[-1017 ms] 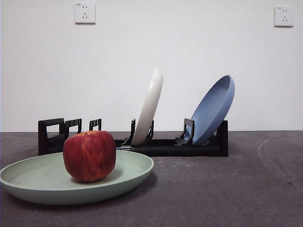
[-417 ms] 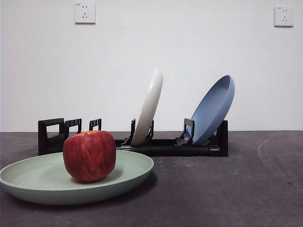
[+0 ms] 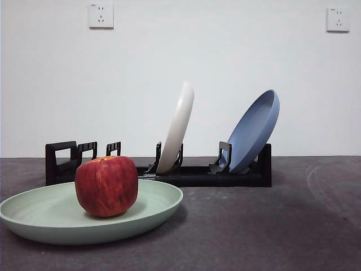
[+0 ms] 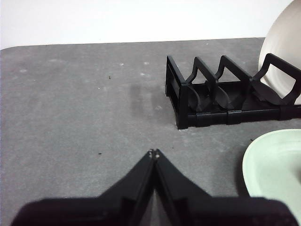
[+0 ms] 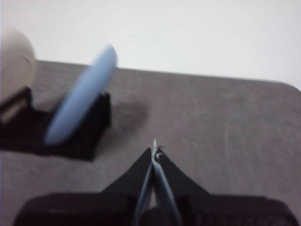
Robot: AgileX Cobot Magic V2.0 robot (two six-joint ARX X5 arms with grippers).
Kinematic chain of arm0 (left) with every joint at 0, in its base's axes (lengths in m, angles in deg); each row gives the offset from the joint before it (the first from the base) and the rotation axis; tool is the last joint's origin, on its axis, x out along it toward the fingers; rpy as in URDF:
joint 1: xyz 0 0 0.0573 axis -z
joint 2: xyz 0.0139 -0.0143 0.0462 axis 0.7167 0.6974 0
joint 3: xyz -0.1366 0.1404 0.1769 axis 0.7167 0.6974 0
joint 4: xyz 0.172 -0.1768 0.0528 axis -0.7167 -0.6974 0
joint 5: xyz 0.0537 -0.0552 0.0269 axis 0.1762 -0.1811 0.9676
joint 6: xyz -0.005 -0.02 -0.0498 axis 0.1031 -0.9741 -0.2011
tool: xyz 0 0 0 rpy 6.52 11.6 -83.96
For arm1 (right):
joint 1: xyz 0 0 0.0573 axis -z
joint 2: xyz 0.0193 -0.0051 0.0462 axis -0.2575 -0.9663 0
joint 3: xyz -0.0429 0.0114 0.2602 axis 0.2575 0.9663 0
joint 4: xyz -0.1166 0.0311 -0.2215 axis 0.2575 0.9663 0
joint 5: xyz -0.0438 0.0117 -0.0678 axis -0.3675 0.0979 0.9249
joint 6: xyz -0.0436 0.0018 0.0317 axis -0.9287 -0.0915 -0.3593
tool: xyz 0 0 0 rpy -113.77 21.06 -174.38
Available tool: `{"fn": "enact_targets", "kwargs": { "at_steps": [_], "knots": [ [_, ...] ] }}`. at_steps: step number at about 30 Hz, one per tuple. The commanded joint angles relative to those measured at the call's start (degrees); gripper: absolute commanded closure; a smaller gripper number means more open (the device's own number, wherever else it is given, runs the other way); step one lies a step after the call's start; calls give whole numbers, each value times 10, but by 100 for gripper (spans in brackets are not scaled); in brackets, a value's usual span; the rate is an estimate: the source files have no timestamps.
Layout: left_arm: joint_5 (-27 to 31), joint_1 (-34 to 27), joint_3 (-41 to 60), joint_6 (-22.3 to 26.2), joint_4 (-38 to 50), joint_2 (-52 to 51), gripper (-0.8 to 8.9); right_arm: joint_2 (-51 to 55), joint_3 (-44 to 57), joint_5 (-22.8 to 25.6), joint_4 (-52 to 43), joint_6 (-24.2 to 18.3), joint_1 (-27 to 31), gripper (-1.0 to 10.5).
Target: Take the green plate from the plate rack,put the plate on the table,take the apple from the table,put the apple in the plate
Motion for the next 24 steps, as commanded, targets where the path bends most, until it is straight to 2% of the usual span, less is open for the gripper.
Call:
{"fn": "enact_targets", "kwargs": {
  "at_steps": [1, 6, 13, 21, 24],
  "knots": [
    [2, -1, 2, 7, 3, -1, 814, 40, 42, 34, -9, 28, 1, 946],
    [2, -1, 2, 7, 3, -1, 814, 77, 83, 48, -8, 49, 1, 946],
    [2, -1, 2, 7, 3, -1, 814, 144, 85, 49, 131, 47, 1, 946],
    [2, -1, 2, 7, 3, 3, 814, 176, 85, 49, 129, 36, 0, 945],
    [2, -1, 2, 7, 3, 6, 814, 176, 85, 47, 128, 58, 0, 946]
  ]
}}
